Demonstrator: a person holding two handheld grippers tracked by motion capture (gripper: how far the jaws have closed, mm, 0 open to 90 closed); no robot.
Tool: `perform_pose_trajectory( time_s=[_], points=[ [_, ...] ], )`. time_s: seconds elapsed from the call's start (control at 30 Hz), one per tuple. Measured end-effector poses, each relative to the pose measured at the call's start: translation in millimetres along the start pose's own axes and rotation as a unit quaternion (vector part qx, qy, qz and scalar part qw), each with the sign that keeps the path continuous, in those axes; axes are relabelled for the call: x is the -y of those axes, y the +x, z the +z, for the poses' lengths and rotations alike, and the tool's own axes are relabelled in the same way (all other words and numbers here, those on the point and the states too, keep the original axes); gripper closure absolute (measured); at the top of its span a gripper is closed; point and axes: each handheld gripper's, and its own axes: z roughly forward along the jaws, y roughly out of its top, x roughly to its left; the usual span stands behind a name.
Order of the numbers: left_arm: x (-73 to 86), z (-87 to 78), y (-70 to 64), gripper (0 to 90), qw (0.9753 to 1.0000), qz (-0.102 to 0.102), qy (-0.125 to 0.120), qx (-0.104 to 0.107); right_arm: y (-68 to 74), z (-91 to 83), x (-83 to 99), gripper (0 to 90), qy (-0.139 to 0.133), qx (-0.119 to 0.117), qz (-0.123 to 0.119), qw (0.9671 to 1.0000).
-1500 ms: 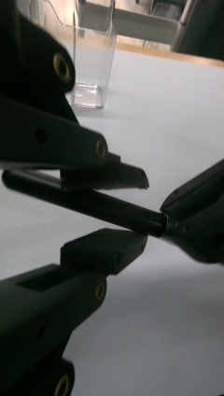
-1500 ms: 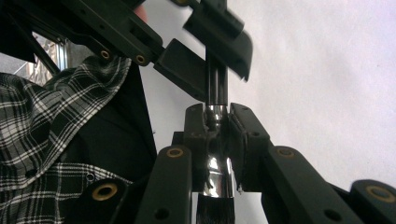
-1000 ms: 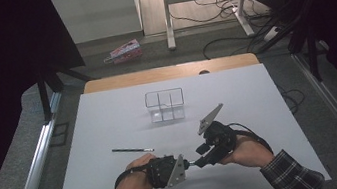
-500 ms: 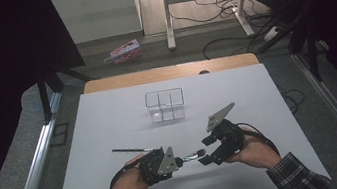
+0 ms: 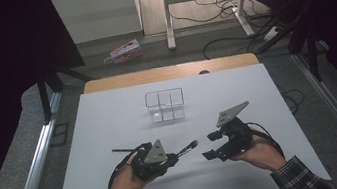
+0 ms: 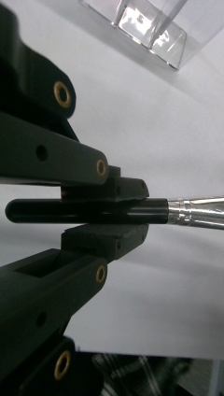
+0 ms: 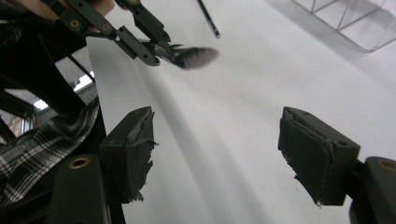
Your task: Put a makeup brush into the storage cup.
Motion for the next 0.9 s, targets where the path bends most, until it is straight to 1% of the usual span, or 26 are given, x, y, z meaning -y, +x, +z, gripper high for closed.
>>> perform_pose_trajectory(
  time_s=[0.03,0.07,0.1,0.13,0.17,0.2,0.27,0.3,0.33,0.37,0.4,0.47,0.5,0.53,0.57,0.6,0.63,0.67,0.77,0.8,0.83,0.87,0.9],
  points=[
    [0.9,-0.9,0.6,79.3,0.9999,-0.009,-0.006,0.004,0.0,0.0,0.0,28.0,0.000,0.000,0.000,1.0000],
    [1.8,-1.7,1.3,79.2,0.9997,-0.018,-0.012,0.008,-0.3,-1.1,1.0,28.6,-0.006,0.001,0.000,1.0000],
    [2.7,-2.5,2.3,79.2,0.9995,-0.022,-0.019,0.013,-0.1,-2.3,1.9,28.8,-0.011,0.003,0.001,0.9999],
    [3.9,-3.4,2.3,79.3,0.9990,-0.034,-0.023,0.016,0.1,-3.4,2.7,29.1,-0.017,0.004,0.002,0.9998],
    [5.3,-4.2,2.7,79.3,0.9984,-0.044,-0.030,0.018,0.4,-6.0,4.1,30.1,-0.030,0.008,0.004,0.9995],
    [5.3,-4.2,2.7,79.2,0.9984,-0.044,-0.030,0.018,0.3,-6.8,4.6,30.5,-0.036,0.009,0.005,0.9993],
    [6.6,-4.7,2.6,79.3,0.9972,-0.058,-0.041,0.021,0.6,-7.8,5.1,31.1,-0.041,0.010,0.009,0.9991],
    [7.4,-4.9,1.9,79.2,0.9956,-0.073,-0.054,0.022,1.3,-9.9,6.4,32.9,-0.054,0.016,0.012,0.9983],
    [7.4,-4.9,1.9,79.2,0.9956,-0.073,-0.054,0.022,1.3,-9.9,6.4,32.9,-0.054,0.016,0.012,0.9983],
    [7.7,-5.3,1.4,79.2,0.9945,-0.083,-0.060,0.023,1.5,-10.4,6.7,33.1,-0.058,0.016,0.014,0.9981],
    [8.1,-6.1,0.9,79.2,0.9931,-0.093,-0.068,0.022,1.7,-10.9,7.1,33.3,-0.063,0.016,0.016,0.9978],
    [8.7,-7.5,0.6,79.2,0.9907,-0.106,-0.081,0.023,1.9,-12.4,7.8,33.3,-0.073,0.019,0.019,0.9970],
    [9.9,-9.0,-0.5,79.2,0.9875,-0.122,-0.097,0.022,1.8,-13.9,8.7,33.3,-0.082,0.019,0.025,0.9961],
    [10.6,-9.4,-1.2,79.2,0.9860,-0.128,-0.104,0.024,1.7,-14.5,9.1,33.3,-0.085,0.021,0.025,0.9958],
    [11.0,-9.7,-2.5,79.2,0.9851,-0.131,-0.109,0.023,2.1,-15.1,9.4,33.1,-0.090,0.021,0.028,0.9953],
    [11.0,-9.7,-2.5,79.2,0.9851,-0.131,-0.109,0.023,2.1,-15.1,9.4,33.1,-0.090,0.021,0.028,0.9953],
    [11.6,-9.9,-5.1,79.2,0.9832,-0.138,-0.117,0.020,2.4,-16.1,9.7,32.1,-0.099,0.021,0.029,0.9944],
    [12.4,-10.2,-6.3,79.2,0.9819,-0.142,-0.124,0.020,2.9,-16.7,9.6,31.6,-0.103,0.023,0.028,0.9941],
    [14.3,-10.9,-10.7,79.2,0.9773,-0.157,-0.142,0.015,4.4,-17.9,8.3,26.2,-0.112,0.022,0.025,0.9932],
    [14.3,-10.9,-10.7,79.2,0.9773,-0.157,-0.142,0.015,5.2,-18.0,8.1,24.0,-0.117,0.023,0.023,0.9926],
    [15.6,-11.2,-13.3,79.2,0.9740,-0.167,-0.153,0.012,5.7,-17.8,7.8,21.1,-0.120,0.022,0.024,0.9922],
    [15.6,-11.2,-13.3,79.2,0.9740,-0.167,-0.153,0.012,5.7,-17.8,7.8,21.1,-0.120,0.022,0.024,0.9922],
    [16.5,-10.7,-15.5,79.2,0.9708,-0.177,-0.162,0.011,6.2,-16.7,7.2,15.9,-0.124,0.022,0.026,0.9917]
  ],
)
